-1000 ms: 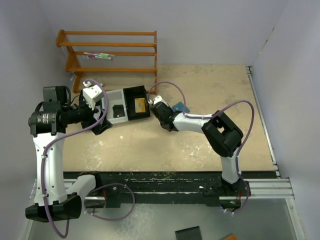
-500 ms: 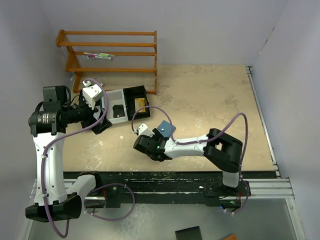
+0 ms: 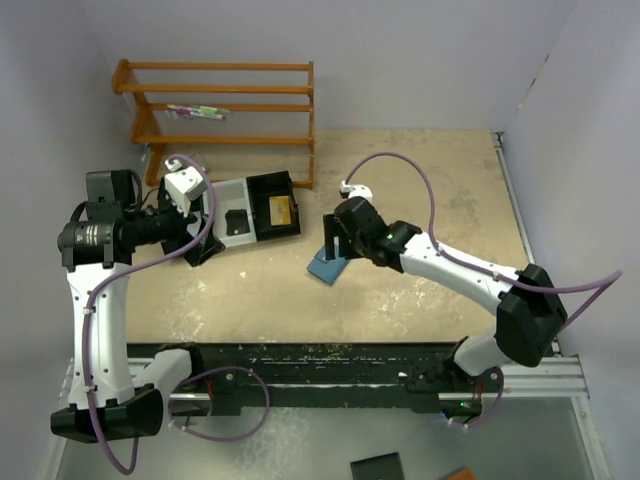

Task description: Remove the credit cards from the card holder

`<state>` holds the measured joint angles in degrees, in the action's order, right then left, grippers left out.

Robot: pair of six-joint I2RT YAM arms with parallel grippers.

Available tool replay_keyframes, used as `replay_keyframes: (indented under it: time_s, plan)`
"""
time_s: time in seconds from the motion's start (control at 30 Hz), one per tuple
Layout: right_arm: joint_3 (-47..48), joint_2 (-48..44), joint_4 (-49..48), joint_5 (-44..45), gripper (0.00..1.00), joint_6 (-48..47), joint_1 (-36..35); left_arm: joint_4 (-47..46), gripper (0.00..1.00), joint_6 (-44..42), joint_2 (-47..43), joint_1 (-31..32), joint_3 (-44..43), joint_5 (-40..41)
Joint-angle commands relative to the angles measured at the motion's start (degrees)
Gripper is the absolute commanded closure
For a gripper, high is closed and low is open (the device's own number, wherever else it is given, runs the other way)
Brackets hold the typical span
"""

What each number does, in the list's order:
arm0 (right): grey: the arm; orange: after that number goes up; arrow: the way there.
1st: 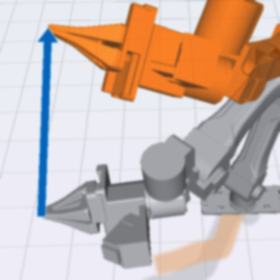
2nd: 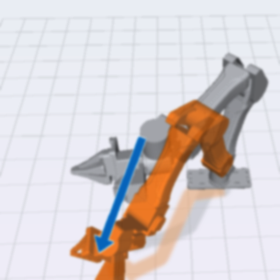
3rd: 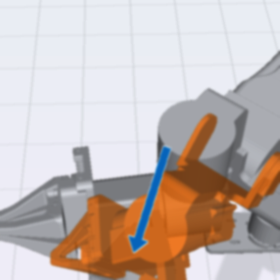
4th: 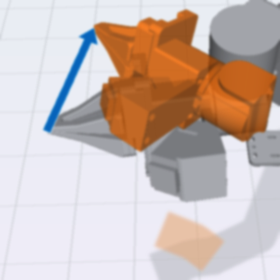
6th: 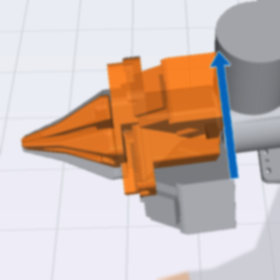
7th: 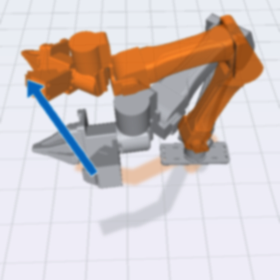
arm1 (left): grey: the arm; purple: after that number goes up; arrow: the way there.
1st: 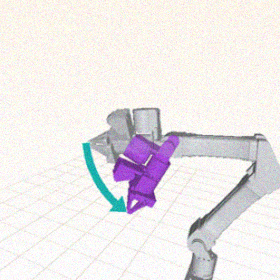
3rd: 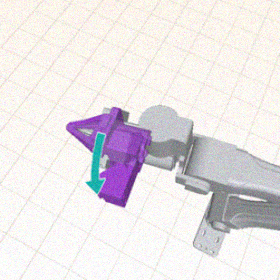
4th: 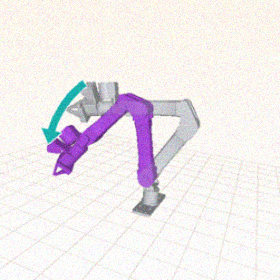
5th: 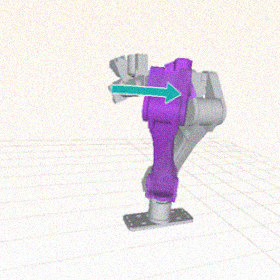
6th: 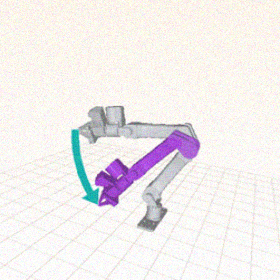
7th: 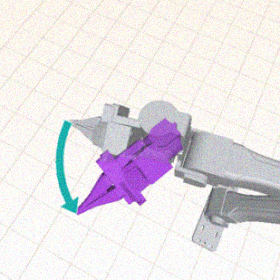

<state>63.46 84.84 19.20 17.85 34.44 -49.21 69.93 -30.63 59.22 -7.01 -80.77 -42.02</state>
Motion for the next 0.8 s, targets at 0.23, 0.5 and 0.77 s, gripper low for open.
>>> replay_keyframes:
  time_s: [0.23,0.5,0.77]
  plan:
    - [-3.97,7.47,-4.43,-21.71,0.25,5.35,12.92,-1.74,0.01,0.48,-0.21,-0.2,-0.55,-1.78]
    - [-9.69,13.47,-14.86,-22.03,0.27,18.53,13.11,-1.32,0.01,0.31,-0.24,-0.2,-0.56,-2.28]
    - [-10.43,17.27,-23.56,-15.13,0.3,28.55,13.12,0.58,0.01,-1.22,-0.98,-0.2,-1.84,-1.5]
